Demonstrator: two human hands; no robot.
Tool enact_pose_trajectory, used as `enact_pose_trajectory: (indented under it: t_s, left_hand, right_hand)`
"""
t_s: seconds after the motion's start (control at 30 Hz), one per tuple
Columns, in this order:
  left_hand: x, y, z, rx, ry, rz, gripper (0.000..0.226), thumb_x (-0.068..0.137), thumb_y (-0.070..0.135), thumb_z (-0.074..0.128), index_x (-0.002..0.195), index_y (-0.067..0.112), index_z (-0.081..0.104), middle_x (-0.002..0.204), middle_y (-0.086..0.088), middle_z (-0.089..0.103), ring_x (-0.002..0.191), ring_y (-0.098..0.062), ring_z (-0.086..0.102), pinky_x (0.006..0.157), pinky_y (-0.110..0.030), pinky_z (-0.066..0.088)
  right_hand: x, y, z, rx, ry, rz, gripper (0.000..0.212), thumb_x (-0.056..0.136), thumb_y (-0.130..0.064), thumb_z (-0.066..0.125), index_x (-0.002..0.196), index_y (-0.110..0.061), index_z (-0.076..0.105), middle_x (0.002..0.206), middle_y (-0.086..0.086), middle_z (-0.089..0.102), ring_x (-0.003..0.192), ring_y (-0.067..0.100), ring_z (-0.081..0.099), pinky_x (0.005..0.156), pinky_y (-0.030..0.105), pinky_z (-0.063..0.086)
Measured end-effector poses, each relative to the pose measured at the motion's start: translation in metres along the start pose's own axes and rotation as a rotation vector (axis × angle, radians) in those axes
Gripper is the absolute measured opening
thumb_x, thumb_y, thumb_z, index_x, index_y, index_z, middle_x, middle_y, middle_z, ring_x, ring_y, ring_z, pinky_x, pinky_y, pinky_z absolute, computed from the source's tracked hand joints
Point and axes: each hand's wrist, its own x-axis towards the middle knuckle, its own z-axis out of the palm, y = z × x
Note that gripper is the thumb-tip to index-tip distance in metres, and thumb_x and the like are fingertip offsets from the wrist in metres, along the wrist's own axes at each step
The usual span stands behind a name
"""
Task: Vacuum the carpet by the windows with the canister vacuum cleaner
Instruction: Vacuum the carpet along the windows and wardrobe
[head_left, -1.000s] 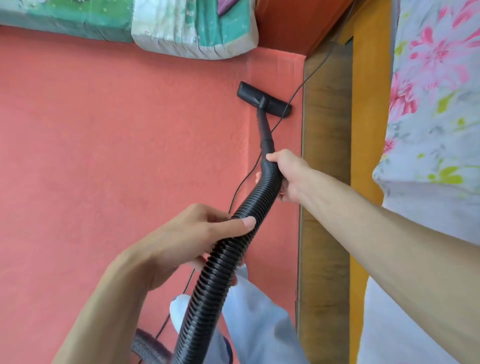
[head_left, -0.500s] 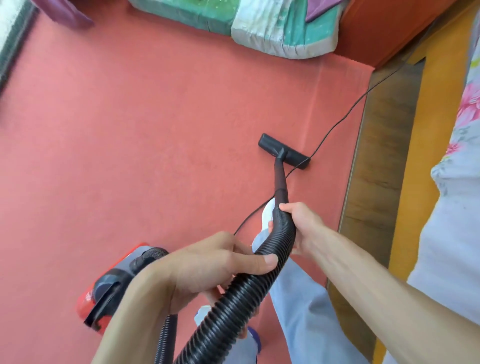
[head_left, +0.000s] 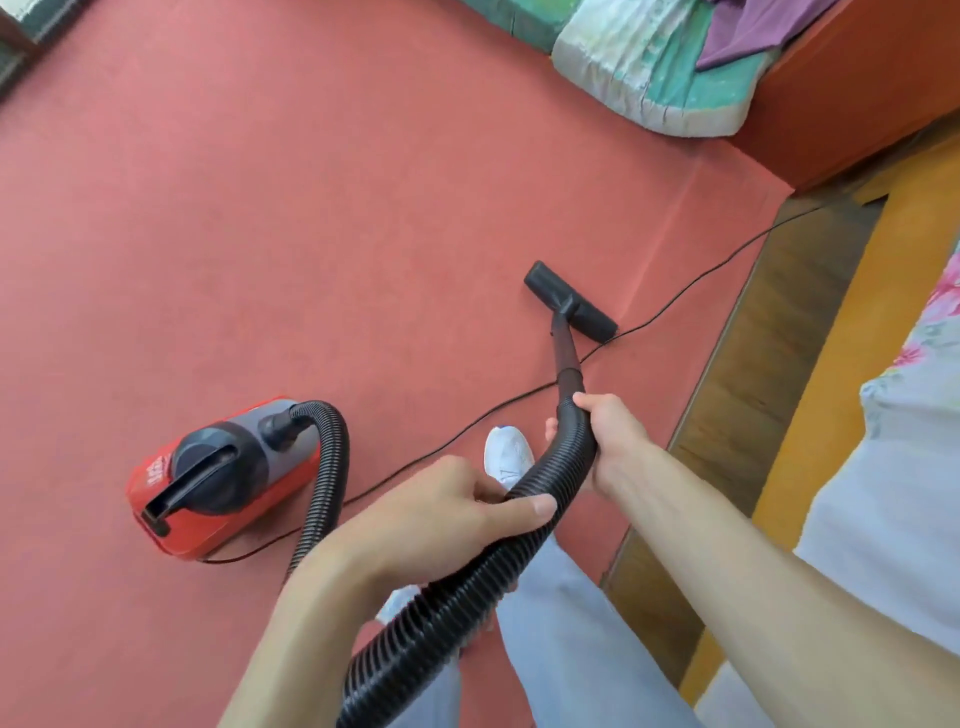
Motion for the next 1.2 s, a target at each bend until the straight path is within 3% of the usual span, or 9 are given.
enact_pose_trajectory:
  t_s: [0.07, 0.2, 0.3, 0.43, 0.63, 0.8, 0.93, 1.03, 1.2]
  left_hand:
    - [0.023, 0.001, 0.013, -0.008, 0.077, 0.044, 0.05, 0.092, 0.049, 0.063, 0.091, -0.001, 0.064, 0.077, -0.022, 0.072, 0.053, -0.031, 0.067, 0.062, -0.047, 0.061]
    - [0.047, 0.01, 0.03, -0.038, 0.176, 0.124, 0.054, 0.093, 0.05, 0.06, 0.093, -0.004, 0.063, 0.08, -0.017, 0.071, 0.061, -0.034, 0.072, 0.065, -0.052, 0.062]
    - [0.034, 0.022, 0.026, -0.164, 0.101, 0.167, 0.047, 0.092, 0.049, 0.064, 0.083, 0.003, 0.066, 0.076, -0.011, 0.067, 0.063, -0.027, 0.067, 0.07, -0.051, 0.062]
    - [-0.005, 0.023, 0.002, -0.216, -0.096, 0.174, 0.053, 0.091, 0.045, 0.066, 0.097, -0.007, 0.062, 0.088, -0.028, 0.071, 0.064, -0.032, 0.069, 0.058, -0.034, 0.055]
    - [-0.03, -0.01, -0.028, -0.18, -0.129, 0.085, 0.041, 0.082, 0.049, 0.075, 0.093, 0.009, 0.074, 0.085, -0.015, 0.072, 0.06, -0.019, 0.064, 0.051, -0.023, 0.05]
    - [0.003, -0.037, -0.021, -0.221, 0.189, 0.012, 0.048, 0.091, 0.047, 0.066, 0.092, -0.001, 0.066, 0.073, -0.011, 0.071, 0.061, -0.027, 0.068, 0.066, -0.046, 0.06]
    - [0.04, -0.04, 0.007, -0.271, 0.397, 0.11, 0.037, 0.091, 0.047, 0.064, 0.084, 0.01, 0.063, 0.064, -0.001, 0.067, 0.053, -0.02, 0.066, 0.06, -0.041, 0.059]
    - [0.041, -0.028, 0.004, -0.43, 0.401, 0.27, 0.033, 0.083, 0.04, 0.075, 0.086, 0.011, 0.061, 0.065, 0.004, 0.06, 0.062, -0.021, 0.064, 0.067, -0.05, 0.059]
    - [0.0, 0.0, -0.06, -0.295, 0.454, 0.417, 0.029, 0.088, 0.025, 0.074, 0.099, 0.001, 0.062, 0.07, -0.004, 0.057, 0.064, -0.02, 0.061, 0.07, -0.048, 0.059]
  right_hand:
    - [0.008, -0.024, 0.0, -0.061, 0.035, -0.043, 0.019, 0.095, -0.025, 0.051, 0.089, -0.007, 0.054, 0.068, 0.01, 0.06, 0.058, 0.021, 0.057, 0.058, 0.028, 0.049]
    - [0.016, -0.064, -0.008, -0.221, 0.025, -0.093, 0.02, 0.091, -0.029, 0.057, 0.1, -0.011, 0.06, 0.063, 0.006, 0.07, 0.066, 0.02, 0.065, 0.094, 0.038, 0.049]
    - [0.004, -0.086, -0.007, -0.264, -0.045, -0.114, 0.024, 0.09, -0.03, 0.059, 0.103, -0.011, 0.061, 0.067, 0.005, 0.07, 0.064, 0.019, 0.065, 0.087, 0.036, 0.05]
    - [-0.031, -0.077, -0.002, -0.347, -0.104, -0.11, 0.023, 0.087, -0.03, 0.063, 0.099, -0.01, 0.063, 0.069, 0.007, 0.07, 0.063, 0.019, 0.064, 0.093, 0.037, 0.046]
    - [-0.031, -0.028, 0.031, -0.423, -0.236, 0.0, 0.023, 0.086, -0.03, 0.062, 0.093, -0.008, 0.063, 0.07, 0.009, 0.068, 0.057, 0.02, 0.061, 0.075, 0.035, 0.048]
    - [0.012, -0.025, 0.073, -0.438, -0.142, -0.146, 0.033, 0.09, -0.023, 0.062, 0.116, -0.002, 0.062, 0.084, 0.014, 0.068, 0.058, 0.023, 0.063, 0.061, 0.031, 0.055]
    - [0.025, -0.05, 0.1, -0.501, -0.148, -0.251, 0.042, 0.092, -0.026, 0.063, 0.125, -0.002, 0.055, 0.085, 0.016, 0.068, 0.048, 0.019, 0.061, 0.042, 0.022, 0.048]
    - [0.012, -0.084, 0.125, -0.482, -0.164, -0.423, 0.046, 0.087, -0.027, 0.07, 0.121, -0.003, 0.052, 0.084, 0.014, 0.069, 0.047, 0.015, 0.062, 0.045, 0.024, 0.05]
    - [-0.029, -0.136, 0.166, -0.452, -0.258, -0.521, 0.034, 0.086, -0.032, 0.068, 0.116, -0.018, 0.058, 0.068, 0.002, 0.069, 0.052, 0.013, 0.063, 0.065, 0.029, 0.054]
